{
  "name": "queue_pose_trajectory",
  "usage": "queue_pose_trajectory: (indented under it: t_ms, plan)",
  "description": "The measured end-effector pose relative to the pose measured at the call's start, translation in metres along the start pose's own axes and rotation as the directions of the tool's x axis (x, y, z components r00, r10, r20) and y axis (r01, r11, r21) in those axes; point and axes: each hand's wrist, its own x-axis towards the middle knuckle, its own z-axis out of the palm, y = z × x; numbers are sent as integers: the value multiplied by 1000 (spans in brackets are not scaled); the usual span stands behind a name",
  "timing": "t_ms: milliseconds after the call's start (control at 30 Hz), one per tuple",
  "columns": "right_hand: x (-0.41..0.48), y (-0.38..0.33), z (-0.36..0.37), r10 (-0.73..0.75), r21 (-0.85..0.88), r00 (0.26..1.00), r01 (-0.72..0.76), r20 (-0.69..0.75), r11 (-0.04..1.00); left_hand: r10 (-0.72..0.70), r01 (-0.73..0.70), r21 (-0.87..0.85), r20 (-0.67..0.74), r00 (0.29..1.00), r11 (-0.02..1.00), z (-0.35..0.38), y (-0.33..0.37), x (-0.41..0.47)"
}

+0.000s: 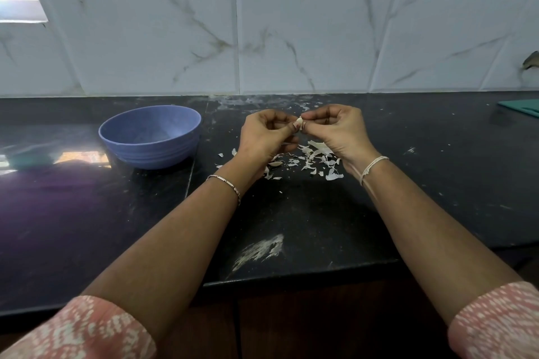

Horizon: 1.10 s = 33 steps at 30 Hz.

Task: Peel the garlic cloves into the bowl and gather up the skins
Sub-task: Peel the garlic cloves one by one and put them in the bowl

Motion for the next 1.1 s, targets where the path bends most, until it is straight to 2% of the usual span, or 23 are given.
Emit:
queue_pose_trajectory:
  t_ms: [333, 567, 767, 1100]
  plan:
    - [-3, -4, -2, 36, 48, 999, -38, 38, 998, -15, 17, -63, 33, 999, 998, -2, -1, -1]
    - [-3, -5, -1, 39, 11, 999, -39, 13, 999, -36, 41, -97, 52, 998, 994, -1, 0, -4]
    - [0, 1, 3, -62, -83, 997, 58, -42, 995, -53, 53, -139, 5, 999, 989, 2, 1, -3]
    - [0, 3, 1, -116, -189, 993, 114, 0, 975, -37, 37, -141, -3, 999, 989, 0, 0, -3]
